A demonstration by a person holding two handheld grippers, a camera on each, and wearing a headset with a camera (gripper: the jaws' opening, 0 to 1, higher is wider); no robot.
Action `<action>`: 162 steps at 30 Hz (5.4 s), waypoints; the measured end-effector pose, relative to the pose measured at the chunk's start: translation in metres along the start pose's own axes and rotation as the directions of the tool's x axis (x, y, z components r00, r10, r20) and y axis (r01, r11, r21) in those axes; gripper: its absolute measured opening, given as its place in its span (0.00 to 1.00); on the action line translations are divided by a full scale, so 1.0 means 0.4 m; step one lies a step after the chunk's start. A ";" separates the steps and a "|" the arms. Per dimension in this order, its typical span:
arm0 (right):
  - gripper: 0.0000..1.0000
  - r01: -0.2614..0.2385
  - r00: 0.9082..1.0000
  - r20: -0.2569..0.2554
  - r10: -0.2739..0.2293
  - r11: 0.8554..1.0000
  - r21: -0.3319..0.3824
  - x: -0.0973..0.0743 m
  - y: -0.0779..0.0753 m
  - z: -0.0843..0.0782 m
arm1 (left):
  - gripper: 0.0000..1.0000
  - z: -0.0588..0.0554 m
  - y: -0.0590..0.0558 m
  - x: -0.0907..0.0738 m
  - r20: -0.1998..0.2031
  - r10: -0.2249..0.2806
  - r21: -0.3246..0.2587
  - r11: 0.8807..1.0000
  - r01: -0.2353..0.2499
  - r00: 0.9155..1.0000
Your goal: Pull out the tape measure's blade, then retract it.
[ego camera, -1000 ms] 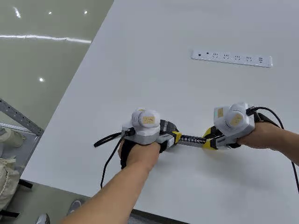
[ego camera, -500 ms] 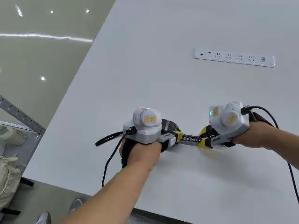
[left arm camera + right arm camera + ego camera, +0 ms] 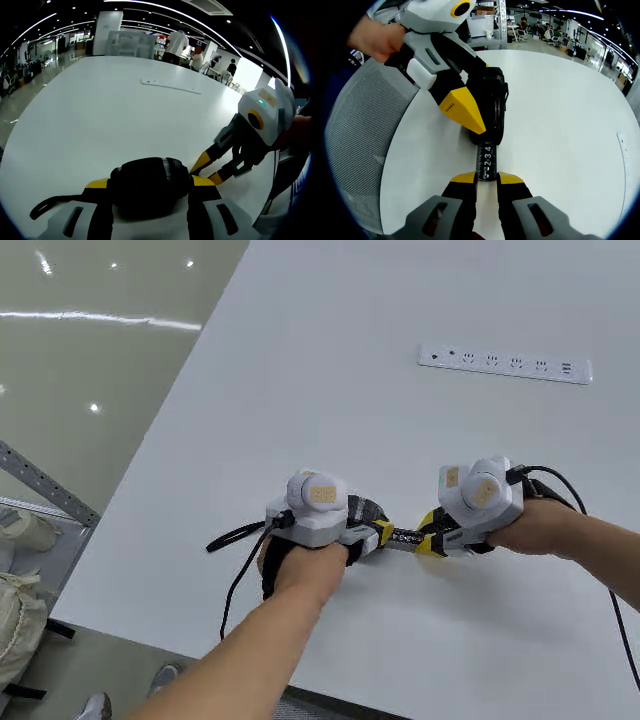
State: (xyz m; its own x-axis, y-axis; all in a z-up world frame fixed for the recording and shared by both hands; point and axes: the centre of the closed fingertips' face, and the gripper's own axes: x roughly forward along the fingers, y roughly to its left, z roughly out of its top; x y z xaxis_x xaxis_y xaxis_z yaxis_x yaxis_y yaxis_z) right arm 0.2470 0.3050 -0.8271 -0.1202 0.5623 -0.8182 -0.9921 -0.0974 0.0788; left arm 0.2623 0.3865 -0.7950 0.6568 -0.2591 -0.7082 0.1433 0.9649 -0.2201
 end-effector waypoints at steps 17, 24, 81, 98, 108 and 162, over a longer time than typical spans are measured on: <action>0.11 -0.002 1.000 0.010 0.002 1.000 0.002 0.023 -0.003 0.035 | 0.56 0.000 0.001 0.000 0.000 -0.002 -0.004 1.000 0.002 1.000; 0.11 -0.001 1.000 0.014 0.001 1.000 -0.001 0.029 -0.003 0.045 | 0.56 0.001 0.002 0.000 -0.003 -0.005 -0.008 1.000 0.005 1.000; 0.13 0.046 0.999 0.024 -0.046 0.999 0.013 0.053 -0.003 0.078 | 0.59 0.001 0.000 -0.002 0.002 -0.006 -0.031 1.000 0.006 1.000; 0.21 0.122 0.990 0.059 -0.131 0.983 0.137 0.016 -0.022 0.063 | 0.67 -0.013 0.002 -0.025 0.015 -0.033 -0.030 0.999 0.033 0.999; 0.24 0.147 0.978 0.116 -0.175 0.965 0.217 -0.024 -0.002 0.078 | 0.74 -0.011 0.004 -0.065 0.032 -0.060 0.010 0.998 0.060 0.998; 0.84 0.311 0.875 0.199 -0.441 0.828 0.467 -0.374 0.267 0.051 | 1.00 -0.068 0.008 -0.395 0.096 -0.130 0.234 0.967 0.104 0.987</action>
State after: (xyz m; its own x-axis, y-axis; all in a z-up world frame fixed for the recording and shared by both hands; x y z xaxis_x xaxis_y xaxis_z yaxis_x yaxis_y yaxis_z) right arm 0.1584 0.2273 -0.6848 0.3250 0.6984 -0.6377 -0.8751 0.4778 0.0773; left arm 0.1391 0.4291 -0.7021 0.7009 -0.3766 -0.6057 0.3804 0.9158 -0.1292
